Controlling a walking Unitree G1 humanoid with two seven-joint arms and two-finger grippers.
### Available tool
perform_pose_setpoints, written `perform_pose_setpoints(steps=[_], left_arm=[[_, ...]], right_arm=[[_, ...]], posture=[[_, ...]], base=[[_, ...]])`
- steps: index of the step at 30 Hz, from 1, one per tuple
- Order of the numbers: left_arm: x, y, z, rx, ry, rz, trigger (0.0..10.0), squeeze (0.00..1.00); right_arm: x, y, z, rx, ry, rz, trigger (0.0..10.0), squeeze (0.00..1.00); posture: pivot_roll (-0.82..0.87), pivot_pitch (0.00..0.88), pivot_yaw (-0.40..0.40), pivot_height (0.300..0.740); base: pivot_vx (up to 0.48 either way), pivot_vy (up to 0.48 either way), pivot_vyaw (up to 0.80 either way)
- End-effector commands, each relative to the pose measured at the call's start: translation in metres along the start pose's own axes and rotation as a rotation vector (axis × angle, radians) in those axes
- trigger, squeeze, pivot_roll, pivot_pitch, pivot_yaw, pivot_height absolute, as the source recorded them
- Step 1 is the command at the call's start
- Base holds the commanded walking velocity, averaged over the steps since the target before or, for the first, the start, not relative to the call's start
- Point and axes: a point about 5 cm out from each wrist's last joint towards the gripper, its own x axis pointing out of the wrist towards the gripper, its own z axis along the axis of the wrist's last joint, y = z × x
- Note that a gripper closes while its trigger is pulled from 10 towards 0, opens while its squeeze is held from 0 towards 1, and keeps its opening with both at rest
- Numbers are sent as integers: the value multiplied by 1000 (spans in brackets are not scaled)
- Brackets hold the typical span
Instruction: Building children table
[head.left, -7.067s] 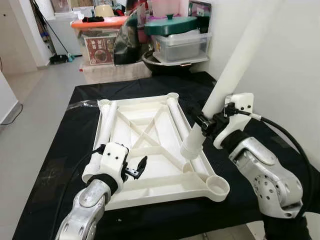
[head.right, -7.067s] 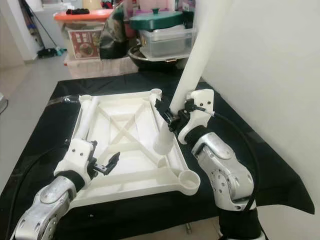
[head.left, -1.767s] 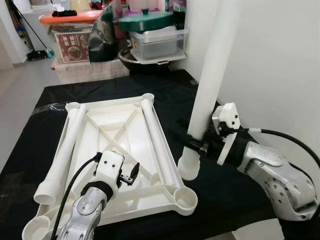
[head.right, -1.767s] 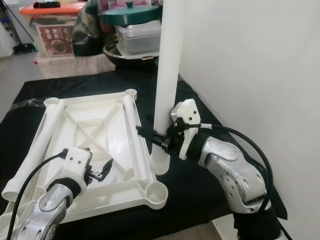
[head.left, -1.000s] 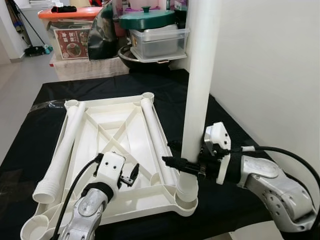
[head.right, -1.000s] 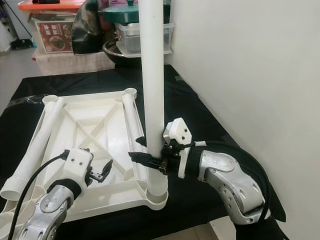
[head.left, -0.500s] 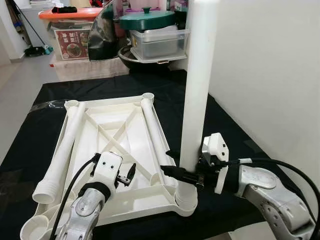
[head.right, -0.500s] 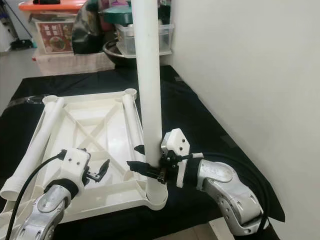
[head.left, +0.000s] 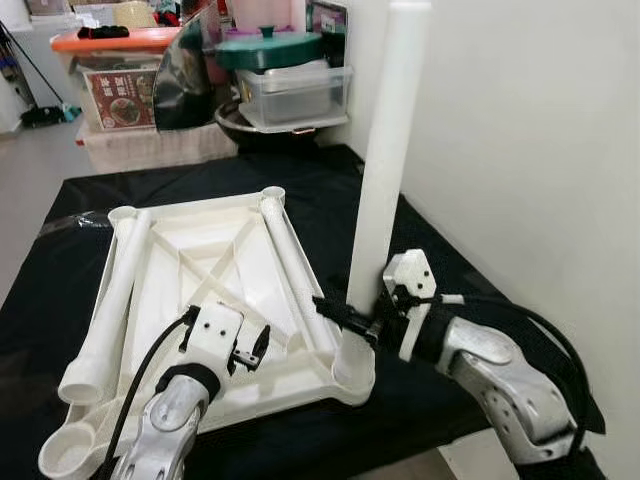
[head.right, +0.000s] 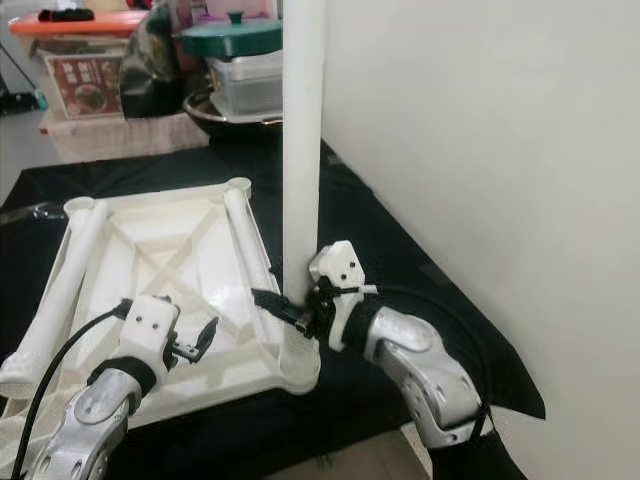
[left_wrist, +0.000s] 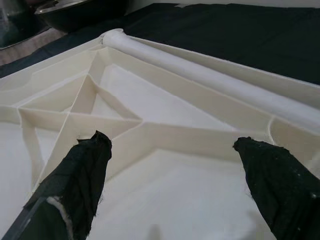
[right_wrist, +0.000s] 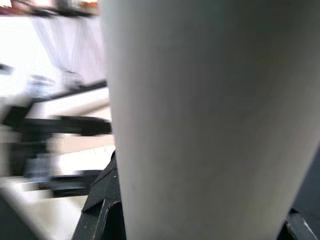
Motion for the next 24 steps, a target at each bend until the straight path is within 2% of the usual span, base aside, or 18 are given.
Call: perform_pose_setpoints(steps=[1, 9, 16, 17, 18, 22, 24], left_arm=[[-1, 7, -6, 22, 23, 25, 10000, 0], [1, 10, -7, 34, 31, 38, 10000, 0], [2, 11, -9, 32, 38, 52, 10000, 0], [1, 12, -11, 28, 45, 55, 10000, 0], [1, 12, -11, 21, 48, 57, 10000, 0], [1, 13, -12, 10, 50, 61, 10000, 0], [2, 14, -13, 10, 53, 62, 10000, 0]], right_arm=[[-1, -17, -17, -27, 76, -167, 10000, 0], [5, -14, -22, -59, 84, -187, 10000, 0], [7, -17, -27, -1, 50, -212, 10000, 0], [3, -18, -24, 59, 6, -203, 10000, 0], [-1, -18, -23, 71, -12, -182, 10000, 0], [-6, -16, -22, 68, -28, -149, 10000, 0], [-14, -9, -23, 55, -21, -56, 10000, 0]], posture=[[70, 0, -27, 740], [67, 0, -25, 740], [67, 0, -25, 740], [70, 0, -25, 740], [67, 0, -22, 740], [64, 0, -19, 740], [59, 0, -13, 740]], base=[[0, 0, 0], [0, 0, 0], [0, 0, 0], [0, 0, 0], [0, 0, 0], [0, 0, 0], [0, 0, 0]])
